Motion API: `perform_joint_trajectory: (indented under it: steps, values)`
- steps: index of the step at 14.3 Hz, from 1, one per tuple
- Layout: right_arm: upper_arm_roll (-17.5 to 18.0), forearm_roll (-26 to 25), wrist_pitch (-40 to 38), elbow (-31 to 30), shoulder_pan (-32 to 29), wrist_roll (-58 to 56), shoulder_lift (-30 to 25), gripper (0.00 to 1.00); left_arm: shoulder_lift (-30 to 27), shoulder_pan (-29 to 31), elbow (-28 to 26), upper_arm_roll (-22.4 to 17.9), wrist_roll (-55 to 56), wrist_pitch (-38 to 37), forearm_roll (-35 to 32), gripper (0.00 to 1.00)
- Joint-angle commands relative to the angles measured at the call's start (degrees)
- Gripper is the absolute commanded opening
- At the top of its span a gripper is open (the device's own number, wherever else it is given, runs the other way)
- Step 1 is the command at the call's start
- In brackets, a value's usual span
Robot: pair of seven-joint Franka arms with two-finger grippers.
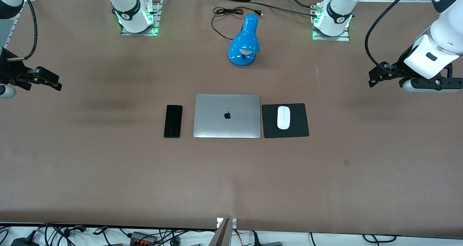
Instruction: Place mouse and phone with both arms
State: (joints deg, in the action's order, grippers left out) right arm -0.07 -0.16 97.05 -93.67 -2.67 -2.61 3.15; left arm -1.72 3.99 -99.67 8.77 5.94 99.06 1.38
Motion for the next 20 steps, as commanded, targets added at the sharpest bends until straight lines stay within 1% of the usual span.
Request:
perform_joint_trajectory:
  steps: [1,4,20]
  values:
    - [0.0,-0.6,-1.0,0.1,-0.1,-0.7,-1.0,1.00,-1.1,0.1,-0.7,-0.2,-0.8,0.4,1.0,1.00]
    - [0.2,-0.5,-0.5,0.0,-0.1,-0.6,-1.0,1.00,-0.7,0.1,-0.6,-0.2,-0.8,1.4,1.0,1.00]
    - [0.0,-0.6,-0.5,-0.1,0.0,-0.6,-1.0,1.00,-0.8,0.3,-0.7,0.0,-1.2,1.1,1.0,1.00]
